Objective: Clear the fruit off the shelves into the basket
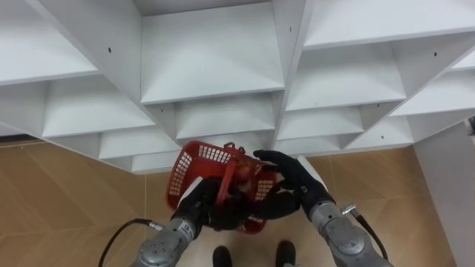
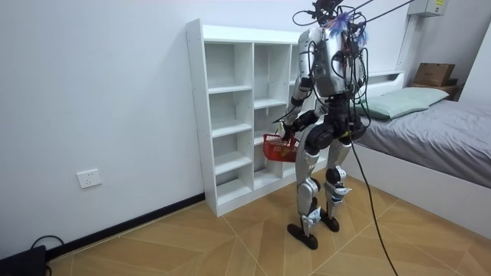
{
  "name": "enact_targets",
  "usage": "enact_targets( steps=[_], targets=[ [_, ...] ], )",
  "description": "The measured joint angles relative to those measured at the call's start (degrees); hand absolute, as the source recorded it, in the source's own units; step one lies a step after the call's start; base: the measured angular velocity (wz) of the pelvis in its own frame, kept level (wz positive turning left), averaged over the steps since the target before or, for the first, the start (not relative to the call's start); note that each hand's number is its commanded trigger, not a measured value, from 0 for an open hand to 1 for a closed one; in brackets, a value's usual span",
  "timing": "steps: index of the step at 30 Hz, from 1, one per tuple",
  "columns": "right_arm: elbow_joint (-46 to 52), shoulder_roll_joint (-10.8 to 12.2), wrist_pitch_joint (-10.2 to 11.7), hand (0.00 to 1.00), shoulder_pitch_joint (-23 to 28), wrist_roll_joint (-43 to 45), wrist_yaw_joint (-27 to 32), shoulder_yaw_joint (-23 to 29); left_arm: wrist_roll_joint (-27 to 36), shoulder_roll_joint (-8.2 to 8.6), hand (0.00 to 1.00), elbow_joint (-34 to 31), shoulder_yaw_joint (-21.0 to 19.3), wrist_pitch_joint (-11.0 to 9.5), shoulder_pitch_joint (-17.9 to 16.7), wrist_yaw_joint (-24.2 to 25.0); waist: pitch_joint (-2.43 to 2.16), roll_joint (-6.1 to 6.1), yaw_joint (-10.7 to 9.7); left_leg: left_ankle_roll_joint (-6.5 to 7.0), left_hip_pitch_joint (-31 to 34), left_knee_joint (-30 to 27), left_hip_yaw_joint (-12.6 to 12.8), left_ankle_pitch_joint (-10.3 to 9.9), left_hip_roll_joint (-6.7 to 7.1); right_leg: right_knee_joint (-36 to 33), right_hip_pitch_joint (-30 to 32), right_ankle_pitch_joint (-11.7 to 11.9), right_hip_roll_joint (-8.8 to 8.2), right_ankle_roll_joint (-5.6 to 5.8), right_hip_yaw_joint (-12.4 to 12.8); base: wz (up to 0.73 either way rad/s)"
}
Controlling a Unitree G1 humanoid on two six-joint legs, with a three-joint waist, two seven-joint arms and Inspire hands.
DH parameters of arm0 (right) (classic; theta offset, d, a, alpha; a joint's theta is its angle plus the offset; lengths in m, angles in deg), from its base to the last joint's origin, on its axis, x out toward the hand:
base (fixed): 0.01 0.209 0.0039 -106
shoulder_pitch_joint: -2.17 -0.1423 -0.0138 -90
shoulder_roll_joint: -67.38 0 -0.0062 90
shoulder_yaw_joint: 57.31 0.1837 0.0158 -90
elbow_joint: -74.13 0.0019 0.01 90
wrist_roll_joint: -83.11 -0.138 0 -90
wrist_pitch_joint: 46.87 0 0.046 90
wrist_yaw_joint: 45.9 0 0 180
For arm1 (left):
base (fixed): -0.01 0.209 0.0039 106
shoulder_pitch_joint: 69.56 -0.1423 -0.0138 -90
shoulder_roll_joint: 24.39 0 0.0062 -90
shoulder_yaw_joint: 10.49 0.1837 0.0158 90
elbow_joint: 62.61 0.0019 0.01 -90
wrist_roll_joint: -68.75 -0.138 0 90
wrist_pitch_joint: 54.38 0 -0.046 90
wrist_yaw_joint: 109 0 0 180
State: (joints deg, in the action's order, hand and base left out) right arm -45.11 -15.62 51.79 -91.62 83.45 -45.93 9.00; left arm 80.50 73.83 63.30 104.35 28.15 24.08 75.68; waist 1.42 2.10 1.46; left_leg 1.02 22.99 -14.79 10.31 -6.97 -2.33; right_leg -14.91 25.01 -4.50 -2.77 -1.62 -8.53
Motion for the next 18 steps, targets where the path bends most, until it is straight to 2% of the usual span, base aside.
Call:
enact_targets(
  steps=[7,18],
  targets=[
    [0.05,0.22,0.07,0.00,-0.76,-0.01,0.11,0.32,0.09,0.33,1.00,0.01,0.20,0.52,-0.05,0.68,0.00,0.00,-1.31,0.01,0.02,0.04,-0.01,0.00,0.01,0.07,-0.04,0.00,-0.05,0.00,-0.38,0.00],
    [0.05,0.22,0.07,0.00,-0.76,-0.01,0.77,0.48,0.63,0.66,1.00,0.00,0.17,1.07,0.02,0.77,-0.03,0.01,-1.39,0.00,0.26,0.03,-0.01,0.01,-0.02,0.11,0.13,0.00,-0.03,0.00,-0.36,0.00]
  ],
)
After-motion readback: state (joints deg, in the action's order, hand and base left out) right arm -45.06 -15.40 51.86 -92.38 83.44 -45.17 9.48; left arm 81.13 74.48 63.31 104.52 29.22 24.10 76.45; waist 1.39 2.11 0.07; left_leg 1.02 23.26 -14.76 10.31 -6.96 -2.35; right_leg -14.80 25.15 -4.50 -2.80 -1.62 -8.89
